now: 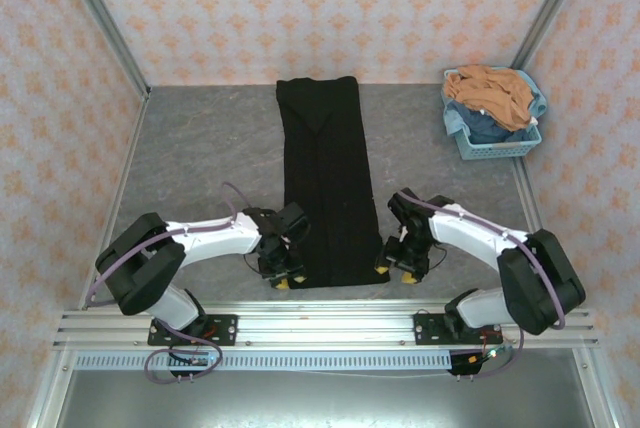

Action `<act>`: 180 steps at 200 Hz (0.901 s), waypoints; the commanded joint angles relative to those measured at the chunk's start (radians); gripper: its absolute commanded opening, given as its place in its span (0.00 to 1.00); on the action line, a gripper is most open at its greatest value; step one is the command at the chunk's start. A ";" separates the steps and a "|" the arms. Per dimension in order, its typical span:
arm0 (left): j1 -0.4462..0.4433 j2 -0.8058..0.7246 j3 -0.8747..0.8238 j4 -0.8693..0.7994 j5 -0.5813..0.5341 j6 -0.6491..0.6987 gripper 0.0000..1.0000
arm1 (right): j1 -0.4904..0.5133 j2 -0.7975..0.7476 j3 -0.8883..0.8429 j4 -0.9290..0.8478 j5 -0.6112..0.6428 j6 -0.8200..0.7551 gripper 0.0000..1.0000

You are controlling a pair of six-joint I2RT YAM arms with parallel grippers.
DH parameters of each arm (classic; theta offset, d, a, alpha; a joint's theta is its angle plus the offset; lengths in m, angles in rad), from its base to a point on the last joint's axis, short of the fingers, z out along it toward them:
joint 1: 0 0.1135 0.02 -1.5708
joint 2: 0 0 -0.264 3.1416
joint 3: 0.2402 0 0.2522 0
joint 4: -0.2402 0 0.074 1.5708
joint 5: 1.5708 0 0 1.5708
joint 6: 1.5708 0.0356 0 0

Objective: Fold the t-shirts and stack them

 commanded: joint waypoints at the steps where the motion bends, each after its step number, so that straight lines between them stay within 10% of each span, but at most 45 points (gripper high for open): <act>1: -0.010 0.050 0.016 0.069 -0.028 -0.013 0.31 | 0.029 0.033 0.022 0.032 -0.008 0.023 0.58; 59: -0.012 0.085 0.078 0.078 -0.059 -0.013 0.21 | 0.077 0.094 0.051 0.072 -0.004 0.065 0.52; 140: -0.012 0.010 0.039 0.015 -0.082 0.005 0.00 | 0.113 0.128 0.106 0.089 0.013 0.128 0.00; 180: -0.013 -0.110 -0.043 -0.044 -0.073 0.014 0.00 | 0.134 0.019 0.073 -0.024 -0.007 0.124 0.00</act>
